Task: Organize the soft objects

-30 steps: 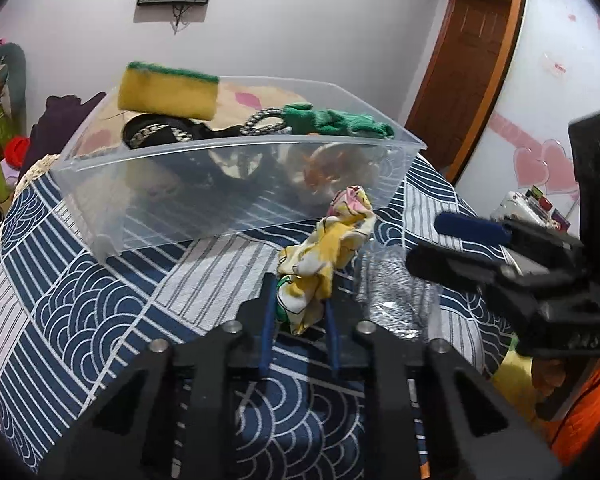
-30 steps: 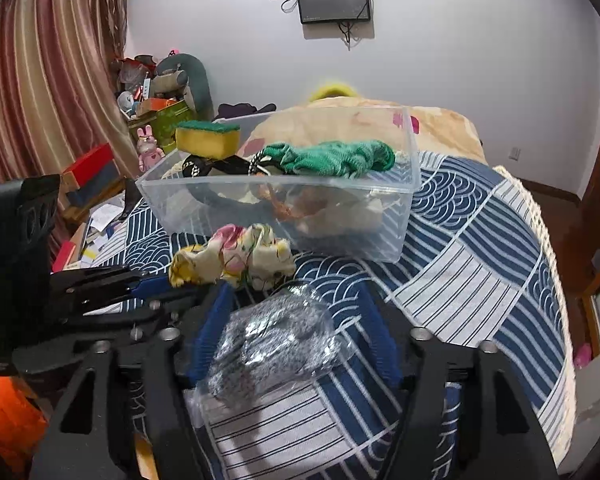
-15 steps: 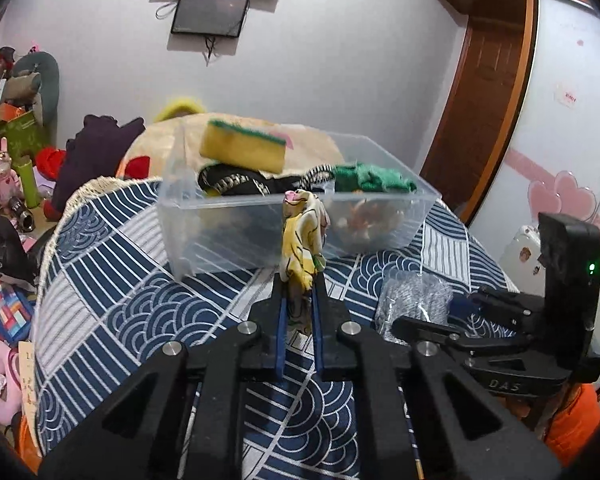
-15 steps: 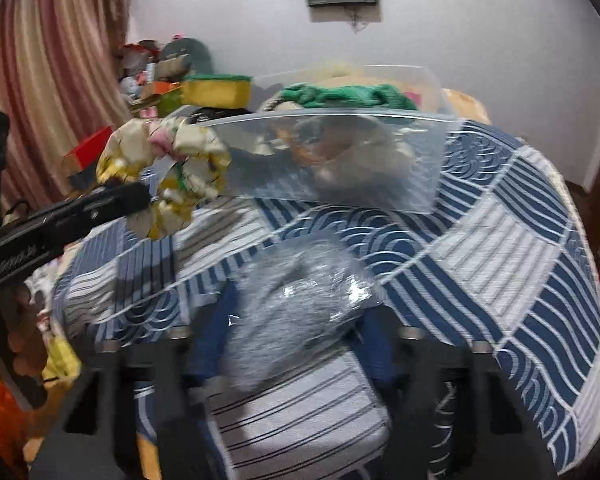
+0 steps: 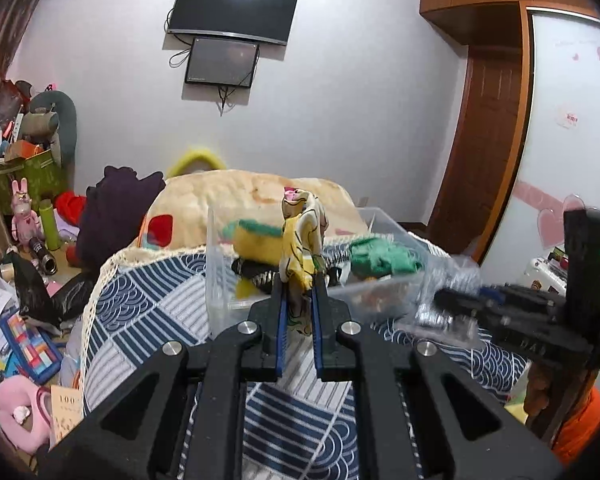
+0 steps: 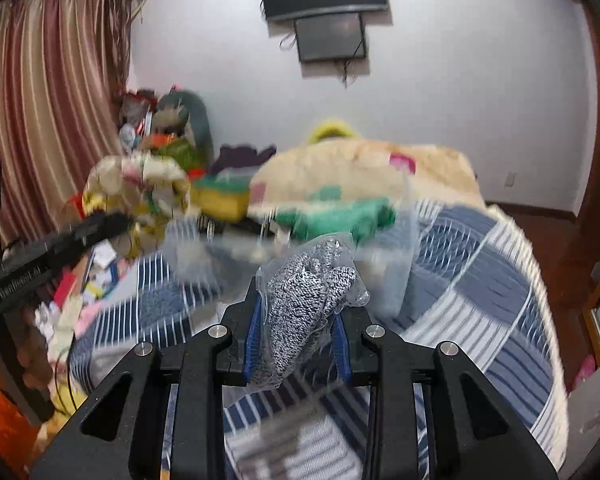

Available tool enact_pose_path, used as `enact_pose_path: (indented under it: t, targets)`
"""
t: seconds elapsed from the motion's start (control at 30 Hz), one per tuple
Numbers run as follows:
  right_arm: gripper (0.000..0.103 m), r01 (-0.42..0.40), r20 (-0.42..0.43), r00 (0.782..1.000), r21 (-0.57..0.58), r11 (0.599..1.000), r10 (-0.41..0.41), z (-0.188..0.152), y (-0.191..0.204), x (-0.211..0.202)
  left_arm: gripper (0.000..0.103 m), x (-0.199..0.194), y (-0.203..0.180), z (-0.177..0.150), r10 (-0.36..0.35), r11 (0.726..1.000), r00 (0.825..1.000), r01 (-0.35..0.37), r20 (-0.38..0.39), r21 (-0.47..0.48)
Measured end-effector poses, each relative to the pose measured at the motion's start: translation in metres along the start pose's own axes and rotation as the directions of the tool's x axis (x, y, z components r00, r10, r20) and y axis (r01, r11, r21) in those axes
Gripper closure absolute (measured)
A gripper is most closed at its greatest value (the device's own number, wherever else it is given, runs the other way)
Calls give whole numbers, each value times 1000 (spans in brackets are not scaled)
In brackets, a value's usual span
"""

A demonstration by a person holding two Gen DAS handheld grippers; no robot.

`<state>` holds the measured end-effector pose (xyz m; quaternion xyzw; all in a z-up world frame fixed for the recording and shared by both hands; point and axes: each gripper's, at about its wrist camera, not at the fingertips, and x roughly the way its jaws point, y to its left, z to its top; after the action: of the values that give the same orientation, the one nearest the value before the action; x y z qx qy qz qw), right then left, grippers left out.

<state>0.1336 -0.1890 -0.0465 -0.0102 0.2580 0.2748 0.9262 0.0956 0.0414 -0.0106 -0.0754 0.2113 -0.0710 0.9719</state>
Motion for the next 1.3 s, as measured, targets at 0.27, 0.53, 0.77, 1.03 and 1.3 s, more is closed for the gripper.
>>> enact_pose_path:
  t: [0.27, 0.53, 0.77, 1.03, 1.3]
  targets:
    - [76, 48, 81, 996, -11, 999, -47, 49, 9, 22, 93, 43, 7, 9, -48, 998, 998, 46, -42, -34]
    - [76, 64, -16, 998, -68, 996, -65, 55, 20, 75, 93, 91, 4, 3, -78, 997, 987, 73, -141, -40]
    - [69, 63, -59, 996, -104, 993, -69, 48, 22, 92, 92, 95, -2, 2, -62, 998, 986, 62, -155, -9]
    - [42, 82, -83, 992, -90, 993, -90, 44, 11, 81, 77, 77, -5, -6, -35, 999, 989, 38, -146, 16]
    - [37, 69, -16, 997, -79, 994, -70, 48, 7, 40, 75, 45, -8, -2, -22, 999, 994, 25, -106, 25]
